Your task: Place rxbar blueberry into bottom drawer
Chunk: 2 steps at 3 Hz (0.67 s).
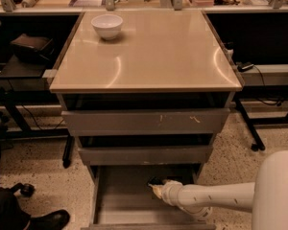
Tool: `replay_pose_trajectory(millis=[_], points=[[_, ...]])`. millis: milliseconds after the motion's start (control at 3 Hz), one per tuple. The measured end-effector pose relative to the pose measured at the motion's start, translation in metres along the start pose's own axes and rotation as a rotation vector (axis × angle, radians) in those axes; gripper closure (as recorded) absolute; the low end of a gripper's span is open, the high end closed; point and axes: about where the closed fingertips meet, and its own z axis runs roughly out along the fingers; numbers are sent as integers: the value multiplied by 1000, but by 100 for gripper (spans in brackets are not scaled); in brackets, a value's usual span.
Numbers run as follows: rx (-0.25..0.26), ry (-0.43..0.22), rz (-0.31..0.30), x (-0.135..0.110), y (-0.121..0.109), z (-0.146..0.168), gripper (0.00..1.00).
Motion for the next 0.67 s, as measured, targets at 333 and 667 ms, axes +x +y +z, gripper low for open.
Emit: replay_pose_trajectory(millis=[333,667], points=[[-13,22,41,24,-5,35,100],[-18,40,85,42,-16,71,100]])
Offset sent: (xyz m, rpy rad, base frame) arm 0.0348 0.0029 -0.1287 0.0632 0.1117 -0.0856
